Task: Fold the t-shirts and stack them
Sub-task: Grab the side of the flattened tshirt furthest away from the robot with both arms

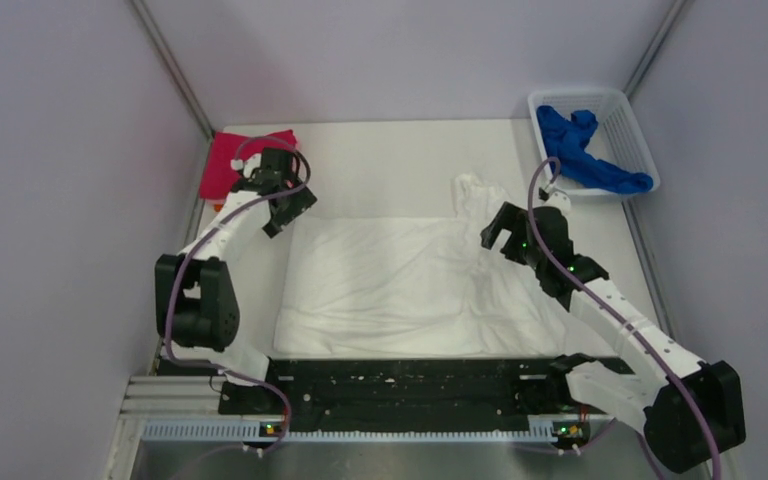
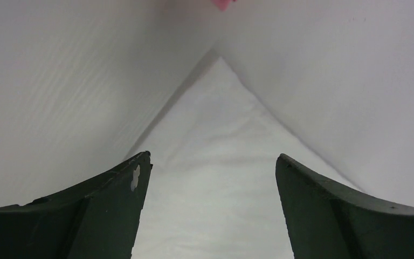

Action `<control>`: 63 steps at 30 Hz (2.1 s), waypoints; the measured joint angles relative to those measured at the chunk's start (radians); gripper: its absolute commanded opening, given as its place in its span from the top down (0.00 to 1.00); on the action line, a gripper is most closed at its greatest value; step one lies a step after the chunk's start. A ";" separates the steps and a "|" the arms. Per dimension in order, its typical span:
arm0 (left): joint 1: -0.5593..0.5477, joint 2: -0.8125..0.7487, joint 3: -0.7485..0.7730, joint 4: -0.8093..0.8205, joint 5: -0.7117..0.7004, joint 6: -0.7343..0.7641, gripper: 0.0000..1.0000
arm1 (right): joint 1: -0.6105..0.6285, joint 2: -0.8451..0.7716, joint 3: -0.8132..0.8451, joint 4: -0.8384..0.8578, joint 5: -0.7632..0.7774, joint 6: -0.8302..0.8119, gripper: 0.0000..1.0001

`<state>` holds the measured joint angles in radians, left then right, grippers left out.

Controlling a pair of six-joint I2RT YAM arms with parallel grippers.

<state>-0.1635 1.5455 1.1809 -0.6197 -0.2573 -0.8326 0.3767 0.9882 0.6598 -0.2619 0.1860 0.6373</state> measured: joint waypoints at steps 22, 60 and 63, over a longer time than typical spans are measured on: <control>0.084 0.565 0.444 -0.085 -0.008 0.083 0.48 | -0.014 0.090 0.000 0.060 0.050 -0.092 0.01; 0.057 0.360 0.215 -0.001 0.093 0.135 1.00 | -0.113 1.394 1.280 -0.122 0.079 -0.365 0.40; 0.057 0.344 0.203 -0.002 0.093 0.138 1.00 | -0.113 1.396 1.287 -0.142 0.075 -0.369 0.73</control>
<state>-0.1066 1.8896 1.3842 -0.6212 -0.1642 -0.6945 0.2634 2.3840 1.9469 -0.4034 0.2611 0.2687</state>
